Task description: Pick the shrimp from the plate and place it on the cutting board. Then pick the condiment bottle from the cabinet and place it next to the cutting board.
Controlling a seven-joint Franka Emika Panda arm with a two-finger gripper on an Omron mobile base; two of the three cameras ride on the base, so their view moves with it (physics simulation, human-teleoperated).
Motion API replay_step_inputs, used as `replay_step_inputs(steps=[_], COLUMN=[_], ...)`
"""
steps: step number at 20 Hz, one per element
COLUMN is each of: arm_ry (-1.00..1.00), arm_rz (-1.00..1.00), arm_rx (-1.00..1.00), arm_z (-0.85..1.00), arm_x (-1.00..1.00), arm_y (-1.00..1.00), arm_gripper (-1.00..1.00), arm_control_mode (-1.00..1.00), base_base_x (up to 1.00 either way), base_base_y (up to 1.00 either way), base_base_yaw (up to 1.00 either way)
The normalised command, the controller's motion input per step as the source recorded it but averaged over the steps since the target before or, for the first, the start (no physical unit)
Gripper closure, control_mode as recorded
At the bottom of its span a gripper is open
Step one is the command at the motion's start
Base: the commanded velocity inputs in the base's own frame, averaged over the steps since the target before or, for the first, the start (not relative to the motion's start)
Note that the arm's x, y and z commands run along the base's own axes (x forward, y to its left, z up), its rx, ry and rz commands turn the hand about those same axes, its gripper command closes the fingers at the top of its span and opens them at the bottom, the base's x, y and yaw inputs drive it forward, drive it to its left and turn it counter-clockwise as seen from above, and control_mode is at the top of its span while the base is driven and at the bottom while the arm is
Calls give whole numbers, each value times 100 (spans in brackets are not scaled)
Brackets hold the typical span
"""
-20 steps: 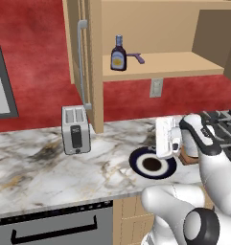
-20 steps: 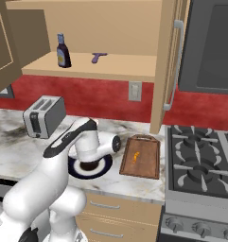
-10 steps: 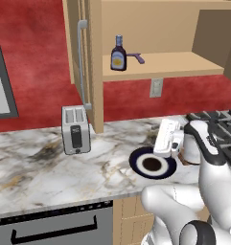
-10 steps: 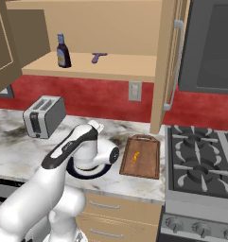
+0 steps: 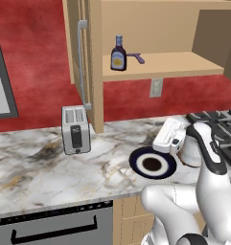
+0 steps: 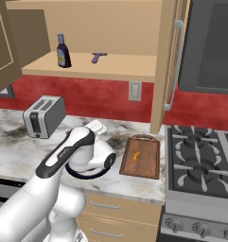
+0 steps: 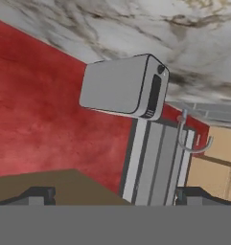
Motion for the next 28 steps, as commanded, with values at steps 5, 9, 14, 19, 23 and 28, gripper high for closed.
replay_step_inputs(steps=[5,9,14,19,23,28], arm_ry=[1,0,0,0,2,4], arm_rz=[-8,-3,-2,-1,-2,-3], arm_rx=[3,0,1,5,6,7], arm_z=[1,6,18,23,23,26], arm_x=[4,0,0,0,0,0], arm_y=[0,3,1,0,0,0], arm_gripper=[-100,-100,-100,-100,-100,-100], arm_control_mode=[-100,-100,-100,-100,-100,-100], base_base_x=[0,0,0,0,0,0], base_base_y=[0,0,0,0,0,0], base_base_yaw=[0,0,0,0,0,0])
